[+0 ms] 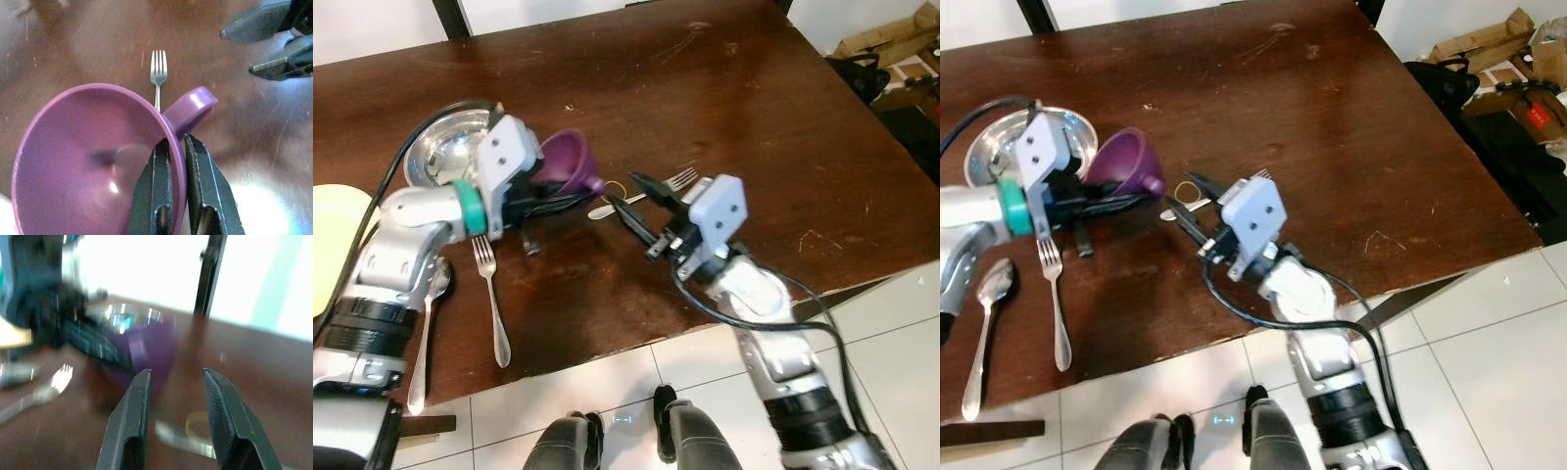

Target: Setting the table

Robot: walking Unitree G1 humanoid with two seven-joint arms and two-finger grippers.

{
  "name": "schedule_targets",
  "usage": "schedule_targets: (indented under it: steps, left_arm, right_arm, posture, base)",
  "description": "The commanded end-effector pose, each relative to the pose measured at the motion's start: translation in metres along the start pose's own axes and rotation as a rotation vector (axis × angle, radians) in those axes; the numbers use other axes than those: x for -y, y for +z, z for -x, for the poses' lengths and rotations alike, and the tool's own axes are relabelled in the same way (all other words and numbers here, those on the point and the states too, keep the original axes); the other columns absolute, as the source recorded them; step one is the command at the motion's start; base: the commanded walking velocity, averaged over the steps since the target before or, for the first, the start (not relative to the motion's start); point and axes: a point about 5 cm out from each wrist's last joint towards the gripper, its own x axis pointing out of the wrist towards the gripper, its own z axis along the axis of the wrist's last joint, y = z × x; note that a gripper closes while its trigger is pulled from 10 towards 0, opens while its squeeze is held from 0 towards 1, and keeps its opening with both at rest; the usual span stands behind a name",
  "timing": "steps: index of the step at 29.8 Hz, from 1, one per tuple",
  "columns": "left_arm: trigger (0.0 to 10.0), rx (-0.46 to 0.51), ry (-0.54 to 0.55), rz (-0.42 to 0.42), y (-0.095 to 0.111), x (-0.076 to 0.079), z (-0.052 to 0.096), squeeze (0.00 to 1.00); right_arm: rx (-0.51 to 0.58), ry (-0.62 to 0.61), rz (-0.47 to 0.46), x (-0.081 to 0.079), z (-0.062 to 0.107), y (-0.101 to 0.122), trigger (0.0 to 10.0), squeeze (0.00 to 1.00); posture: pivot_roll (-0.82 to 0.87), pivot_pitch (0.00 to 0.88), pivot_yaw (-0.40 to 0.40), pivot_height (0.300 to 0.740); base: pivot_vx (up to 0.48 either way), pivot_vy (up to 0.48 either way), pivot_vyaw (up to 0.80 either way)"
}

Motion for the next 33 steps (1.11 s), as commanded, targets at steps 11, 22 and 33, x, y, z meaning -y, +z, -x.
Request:
schedule_targets:
  steps: [11,22,33]
  left_arm:
    - [10.0,-0.018,-0.055,0.015,0.003,0.003,0.008,0.0]
    - [10.0,0.028,-0.156,0.01,0.009,0.023,-0.006,0.0]
    - [10.0,0.012,-0.155,0.011,0.008,0.021,-0.004,0.0]
  right_arm:
    - [-0.007,-0.011,-0.006,-0.007,-0.003,-0.005,10.0,0.0]
    - [0.124,-0.046,-0.059,-0.004,-0.025,0.02,10.0,0.0]
    - [0.11,0.069,-0.074,-0.018,-0.024,0.019,10.0,0.0]
  posture:
    - [0.03,0.204,0.106,0.74]
    - [0.03,0.186,0.106,0.74]
    - [0.03,0.179,0.105,0.74]
  base:
    - [0.0,0.0,0.0]
    - [0.0,0.0,0.0]
    - [0.0,0.0,0.0]
